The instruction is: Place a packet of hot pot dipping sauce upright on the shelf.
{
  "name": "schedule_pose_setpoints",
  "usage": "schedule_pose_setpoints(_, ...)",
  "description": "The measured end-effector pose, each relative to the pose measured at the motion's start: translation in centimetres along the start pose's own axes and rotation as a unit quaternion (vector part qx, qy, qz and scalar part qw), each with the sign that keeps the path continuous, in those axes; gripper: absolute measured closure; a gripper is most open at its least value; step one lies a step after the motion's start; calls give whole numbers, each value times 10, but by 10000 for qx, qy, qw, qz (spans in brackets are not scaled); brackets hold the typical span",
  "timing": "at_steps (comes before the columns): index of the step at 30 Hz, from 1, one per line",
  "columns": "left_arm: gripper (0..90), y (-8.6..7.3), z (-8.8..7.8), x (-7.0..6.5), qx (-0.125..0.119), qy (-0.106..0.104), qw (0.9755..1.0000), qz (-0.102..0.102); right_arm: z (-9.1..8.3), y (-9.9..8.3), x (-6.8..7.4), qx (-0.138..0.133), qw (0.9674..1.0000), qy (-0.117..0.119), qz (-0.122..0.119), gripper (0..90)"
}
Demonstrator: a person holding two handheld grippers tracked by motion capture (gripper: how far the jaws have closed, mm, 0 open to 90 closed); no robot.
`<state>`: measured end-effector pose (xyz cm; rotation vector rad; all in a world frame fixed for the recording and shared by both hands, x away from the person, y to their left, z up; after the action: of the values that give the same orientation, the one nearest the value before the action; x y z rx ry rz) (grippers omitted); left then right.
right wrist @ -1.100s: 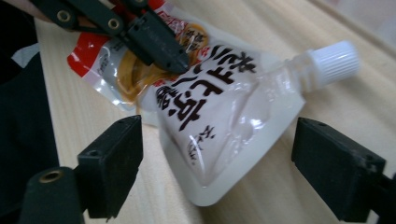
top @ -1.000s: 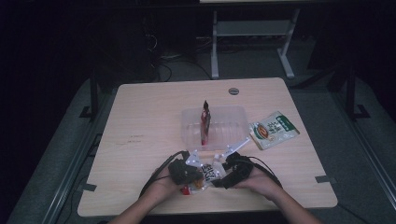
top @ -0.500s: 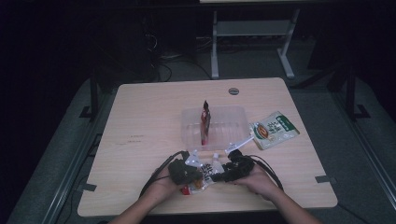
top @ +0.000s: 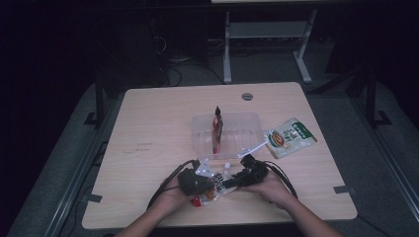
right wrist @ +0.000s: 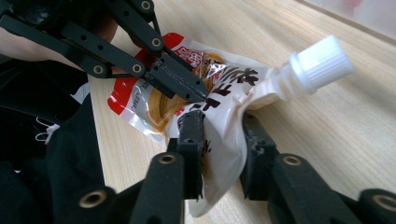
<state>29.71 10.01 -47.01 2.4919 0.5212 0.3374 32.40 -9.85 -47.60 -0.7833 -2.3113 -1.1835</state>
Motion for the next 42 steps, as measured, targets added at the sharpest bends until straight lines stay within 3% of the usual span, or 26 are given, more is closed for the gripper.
schedule_pose_setpoints(3, 900, -1, -1, 1, 3, 10, 10000, 59, -1, 0, 1, -14, 10000, 22, -76, 769)
schedule_pose_setpoints(8, 900, -2, -3, 1, -80, -8, 10000, -24, -3, 0, 6, -37, 9996, 136, -233, 846)
schedule_pose_setpoints(20, 895, -2, -21, 5, -339, -156, 9992, -169, -17, 5, 20, -329, 9960, 395, -731, 891)
schedule_pose_setpoints(23, 874, -3, -27, 7, -353, -79, 9991, -205, -24, 7, 25, -415, 9948, 446, -814, 893)
schedule_pose_setpoints(27, 876, -10, -35, 13, -206, 98, 9996, -138, -31, 9, 30, -525, 9931, 503, -924, 894)
schedule_pose_setpoints(29, 883, -13, -35, 16, -155, 113, 9996, -197, -35, 10, 33, -580, 9918, 562, -986, 894)
schedule_pose_setpoints(34, 882, -12, -30, 16, -181, 20, 9994, -281, -44, 15, 42, -790, 9882, 744, -1080, 895)
schedule_pose_setpoints(42, 882, 1, -15, -4, -135, -302, 9994, -47, -45, 18, 50, -926, 9844, 799, -1265, 895)
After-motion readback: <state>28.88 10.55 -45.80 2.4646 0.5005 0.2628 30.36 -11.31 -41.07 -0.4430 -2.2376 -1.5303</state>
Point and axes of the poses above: each handheld gripper's, and its own axes: z roughly forward along the jaws, y roughly out of its top, x roughly to its left, the point moved 2 cm from there along z, roughly forward along the jaws, and after that the axes turned 9 degrees about y, right-handed, at the moved point
